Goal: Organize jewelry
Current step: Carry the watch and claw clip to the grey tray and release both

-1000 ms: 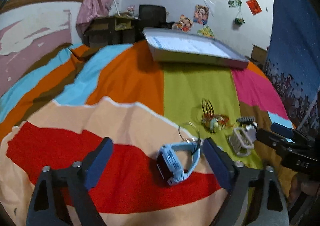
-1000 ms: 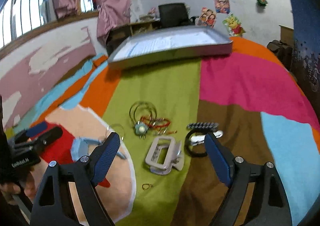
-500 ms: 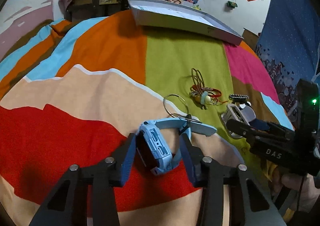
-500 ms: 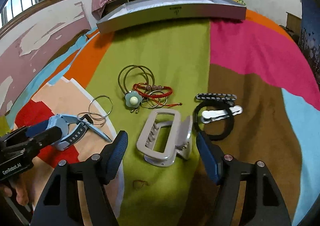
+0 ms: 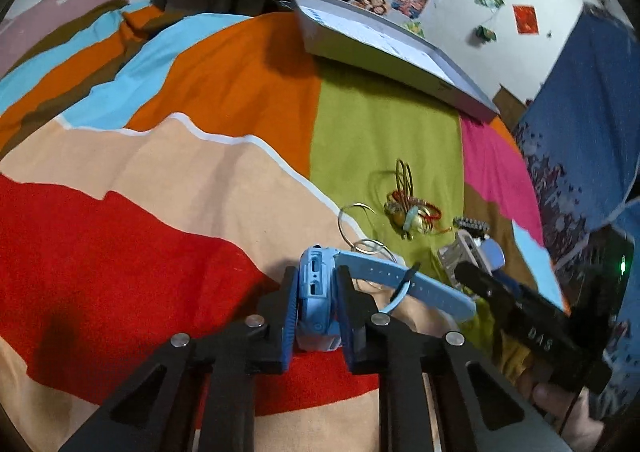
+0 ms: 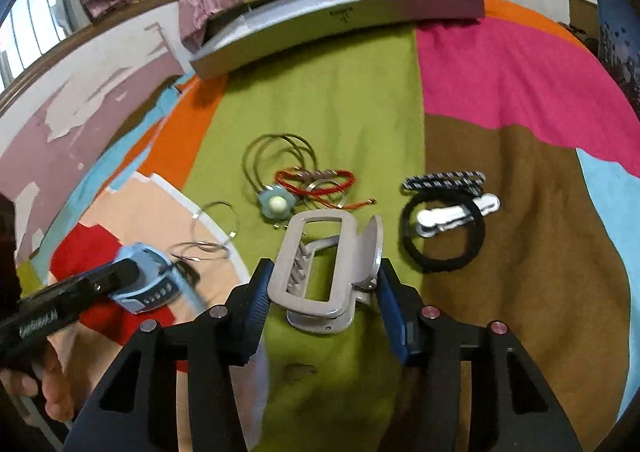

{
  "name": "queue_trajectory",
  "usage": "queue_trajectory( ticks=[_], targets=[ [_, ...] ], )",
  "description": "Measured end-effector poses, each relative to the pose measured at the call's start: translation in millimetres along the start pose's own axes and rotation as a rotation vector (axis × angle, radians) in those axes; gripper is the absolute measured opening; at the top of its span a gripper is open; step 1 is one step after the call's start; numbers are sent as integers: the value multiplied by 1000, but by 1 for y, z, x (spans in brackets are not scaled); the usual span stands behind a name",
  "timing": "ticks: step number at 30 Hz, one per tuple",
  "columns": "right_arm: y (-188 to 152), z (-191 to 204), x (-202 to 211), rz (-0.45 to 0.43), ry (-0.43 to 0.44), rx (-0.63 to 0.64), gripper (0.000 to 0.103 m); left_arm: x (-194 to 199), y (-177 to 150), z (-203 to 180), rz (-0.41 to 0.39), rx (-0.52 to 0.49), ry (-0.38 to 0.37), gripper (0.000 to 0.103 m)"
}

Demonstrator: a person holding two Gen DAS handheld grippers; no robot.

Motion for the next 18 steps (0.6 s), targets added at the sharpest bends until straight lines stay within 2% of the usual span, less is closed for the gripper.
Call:
queue_trajectory(
  ticks=[6,12,18],
  targets=[
    [4,6,15,-49,12,28,46,14,12,2,-43,29,1,17],
    [21,16,37,-132,41,43,46,30,30,2,-98,45,-22,17],
    [33,20,53,-188,96,35,46,38,46,-7,-128,14,-11,17]
  ],
)
Point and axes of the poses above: each gripper's, at about its wrist camera, not at the fingertips, and x roughly against the way its jaws point, z to its left, y to its top, the point moved 1 cm from there along -x, roughly the way its jaws point, and after that the axes turned 2 degrees about -z, right-handed, at the moved point
